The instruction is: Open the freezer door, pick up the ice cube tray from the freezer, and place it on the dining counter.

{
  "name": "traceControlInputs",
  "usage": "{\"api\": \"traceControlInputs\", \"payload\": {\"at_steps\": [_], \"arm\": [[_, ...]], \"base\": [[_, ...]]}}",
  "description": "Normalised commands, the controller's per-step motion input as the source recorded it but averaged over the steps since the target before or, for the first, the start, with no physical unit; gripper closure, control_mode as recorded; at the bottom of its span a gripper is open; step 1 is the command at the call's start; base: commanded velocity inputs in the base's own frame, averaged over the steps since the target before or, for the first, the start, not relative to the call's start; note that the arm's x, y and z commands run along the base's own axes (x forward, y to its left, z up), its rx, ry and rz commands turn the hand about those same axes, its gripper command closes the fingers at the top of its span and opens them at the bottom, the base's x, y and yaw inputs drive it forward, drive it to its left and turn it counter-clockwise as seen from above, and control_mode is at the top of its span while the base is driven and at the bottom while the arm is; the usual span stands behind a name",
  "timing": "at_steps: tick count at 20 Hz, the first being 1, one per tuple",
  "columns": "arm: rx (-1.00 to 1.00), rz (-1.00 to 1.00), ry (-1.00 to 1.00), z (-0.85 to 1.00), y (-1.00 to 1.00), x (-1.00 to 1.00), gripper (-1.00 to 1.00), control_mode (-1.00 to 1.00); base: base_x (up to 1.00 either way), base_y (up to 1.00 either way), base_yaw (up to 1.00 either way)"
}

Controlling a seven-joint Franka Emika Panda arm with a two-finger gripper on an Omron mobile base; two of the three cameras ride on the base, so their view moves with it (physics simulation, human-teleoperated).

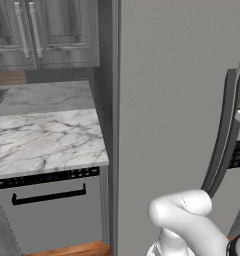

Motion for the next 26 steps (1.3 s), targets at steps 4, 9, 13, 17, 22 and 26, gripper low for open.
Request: {"api": "traceControlInputs", "payload": {"at_steps": [4,9,13,17,22,26], "arm": [[0.00,0.00,0.04,0.00,0.06,0.00,-1.00,-1.00],[0.00,0.00,0.09,0.00,0.13,0.00,-1.00,-1.00],[0.00,0.00,0.05,0.00,0.06,0.00,-1.00,-1.00],[0.00,0.00,0.00,0.00,0.00,0.03,-1.00,-1.00],[0.00,0.01,0.00,-0.02,0.00,0.12,-1.00,-1.00],[0.00,0.01,0.00,-0.03,0.00,0.18,-1.00,-1.00]], "base": [[0.00,0.00,0.00],[0.00,0.00,0.00],[0.00,0.00,0.00],[0.00,0.00,0.00],[0.00,0.00,0.00],[0.00,0.00,0.00]]}}
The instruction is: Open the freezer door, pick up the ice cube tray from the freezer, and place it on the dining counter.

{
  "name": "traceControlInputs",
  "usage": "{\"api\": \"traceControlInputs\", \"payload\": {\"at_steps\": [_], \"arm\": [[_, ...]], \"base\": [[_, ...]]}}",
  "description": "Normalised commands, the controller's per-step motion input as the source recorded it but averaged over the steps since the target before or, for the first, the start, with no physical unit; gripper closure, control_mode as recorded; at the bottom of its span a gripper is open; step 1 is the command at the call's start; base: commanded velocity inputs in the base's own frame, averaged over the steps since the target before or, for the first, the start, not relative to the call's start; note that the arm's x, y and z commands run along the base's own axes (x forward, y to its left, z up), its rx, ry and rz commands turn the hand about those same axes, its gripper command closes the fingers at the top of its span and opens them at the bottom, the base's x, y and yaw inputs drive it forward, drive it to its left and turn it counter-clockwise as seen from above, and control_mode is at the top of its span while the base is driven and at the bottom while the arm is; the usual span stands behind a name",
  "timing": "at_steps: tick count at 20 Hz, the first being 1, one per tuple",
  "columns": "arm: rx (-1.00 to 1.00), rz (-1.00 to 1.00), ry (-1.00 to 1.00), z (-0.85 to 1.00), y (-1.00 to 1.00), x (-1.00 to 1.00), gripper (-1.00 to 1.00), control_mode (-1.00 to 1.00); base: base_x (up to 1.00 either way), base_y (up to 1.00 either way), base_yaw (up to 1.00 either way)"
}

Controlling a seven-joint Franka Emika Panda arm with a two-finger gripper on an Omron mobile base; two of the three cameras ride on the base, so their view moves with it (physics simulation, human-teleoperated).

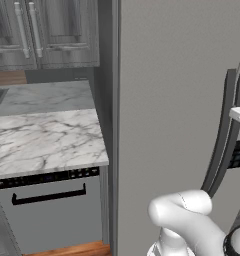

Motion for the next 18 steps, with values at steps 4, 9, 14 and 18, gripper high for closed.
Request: {"api": "traceControlInputs", "payload": {"at_steps": [4,9,14,18], "arm": [[0.00,0.03,0.00,-0.04,0.00,0.21,-1.00,-1.00],[0.00,0.03,0.00,-0.03,-0.10,0.14,-1.00,-1.00],[0.00,0.04,0.00,-0.01,-0.18,0.12,-1.00,-1.00],[0.01,0.04,0.00,0.00,-0.19,0.16,-1.00,-1.00]], "base": [[0.00,0.00,0.00],[0.00,0.00,0.00],[0.00,0.00,0.00],[0.00,0.00,0.00]]}}
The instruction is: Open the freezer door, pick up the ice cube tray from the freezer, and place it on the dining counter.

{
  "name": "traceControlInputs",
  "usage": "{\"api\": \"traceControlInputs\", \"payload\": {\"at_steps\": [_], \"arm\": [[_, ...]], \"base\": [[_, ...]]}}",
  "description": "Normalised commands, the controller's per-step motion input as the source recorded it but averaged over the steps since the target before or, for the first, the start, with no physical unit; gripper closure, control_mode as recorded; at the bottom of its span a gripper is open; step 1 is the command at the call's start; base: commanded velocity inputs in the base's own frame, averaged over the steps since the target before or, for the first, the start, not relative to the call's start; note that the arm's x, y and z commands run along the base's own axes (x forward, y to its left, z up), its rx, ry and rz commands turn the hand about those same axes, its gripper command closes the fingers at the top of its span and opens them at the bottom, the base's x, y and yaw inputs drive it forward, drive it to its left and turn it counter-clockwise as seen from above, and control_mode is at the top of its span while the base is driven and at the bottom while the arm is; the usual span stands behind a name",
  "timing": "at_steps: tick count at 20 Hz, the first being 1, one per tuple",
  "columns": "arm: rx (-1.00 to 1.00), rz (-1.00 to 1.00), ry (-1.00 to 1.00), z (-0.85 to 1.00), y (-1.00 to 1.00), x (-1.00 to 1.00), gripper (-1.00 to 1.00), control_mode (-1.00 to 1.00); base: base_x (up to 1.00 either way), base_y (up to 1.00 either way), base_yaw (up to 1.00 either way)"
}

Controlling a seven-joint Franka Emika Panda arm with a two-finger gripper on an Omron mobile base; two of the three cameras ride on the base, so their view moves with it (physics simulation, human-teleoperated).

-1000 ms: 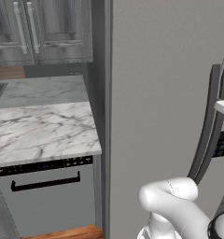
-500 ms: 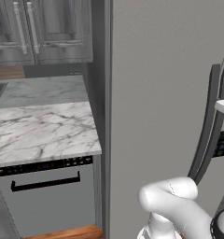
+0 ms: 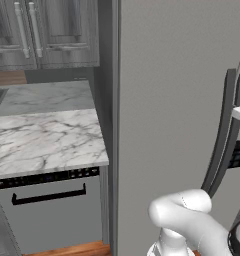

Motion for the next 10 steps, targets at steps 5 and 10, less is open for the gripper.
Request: {"api": "traceControlInputs", "payload": {"at_steps": [5,10], "arm": [[0.02,0.05,0.00,0.00,-0.19,0.20,-1.00,-1.00],[0.00,0.05,0.00,0.00,-0.08,0.20,-1.00,-1.00]], "base": [[0.00,0.00,0.00],[0.00,0.00,0.00]]}}
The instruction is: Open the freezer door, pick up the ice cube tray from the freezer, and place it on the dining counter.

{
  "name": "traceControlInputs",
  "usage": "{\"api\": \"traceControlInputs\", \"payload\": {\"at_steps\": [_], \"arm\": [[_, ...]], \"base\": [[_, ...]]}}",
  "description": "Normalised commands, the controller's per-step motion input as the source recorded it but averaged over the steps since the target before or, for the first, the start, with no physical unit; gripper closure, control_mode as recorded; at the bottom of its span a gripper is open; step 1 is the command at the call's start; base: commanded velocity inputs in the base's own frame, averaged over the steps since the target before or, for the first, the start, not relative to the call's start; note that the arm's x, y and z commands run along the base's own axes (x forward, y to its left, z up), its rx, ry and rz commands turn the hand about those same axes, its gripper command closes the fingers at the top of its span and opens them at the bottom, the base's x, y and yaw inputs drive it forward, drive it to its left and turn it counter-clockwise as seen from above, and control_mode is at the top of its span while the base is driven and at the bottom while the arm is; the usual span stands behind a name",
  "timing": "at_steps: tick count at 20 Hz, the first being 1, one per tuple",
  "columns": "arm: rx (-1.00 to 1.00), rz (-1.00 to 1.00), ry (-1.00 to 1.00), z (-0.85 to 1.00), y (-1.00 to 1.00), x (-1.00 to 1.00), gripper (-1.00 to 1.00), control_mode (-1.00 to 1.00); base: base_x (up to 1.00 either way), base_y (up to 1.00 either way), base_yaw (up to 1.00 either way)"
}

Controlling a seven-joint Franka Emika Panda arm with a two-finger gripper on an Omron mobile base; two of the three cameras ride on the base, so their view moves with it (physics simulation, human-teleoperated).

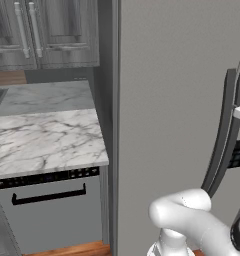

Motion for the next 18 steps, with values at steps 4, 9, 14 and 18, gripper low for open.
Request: {"api": "traceControlInputs", "payload": {"at_steps": [4,9,14,18], "arm": [[0.00,0.02,0.00,0.00,0.00,0.19,-1.00,-1.00],[0.00,0.00,0.00,0.00,0.00,0.01,-1.00,-1.00],[0.00,0.00,0.00,0.00,0.00,0.00,-1.00,-1.00],[0.00,-0.01,0.00,0.00,-0.03,0.14,-1.00,-1.00]], "base": [[0.00,0.00,0.00],[0.00,0.00,0.00],[0.00,0.00,0.00],[0.00,0.00,0.00]]}}
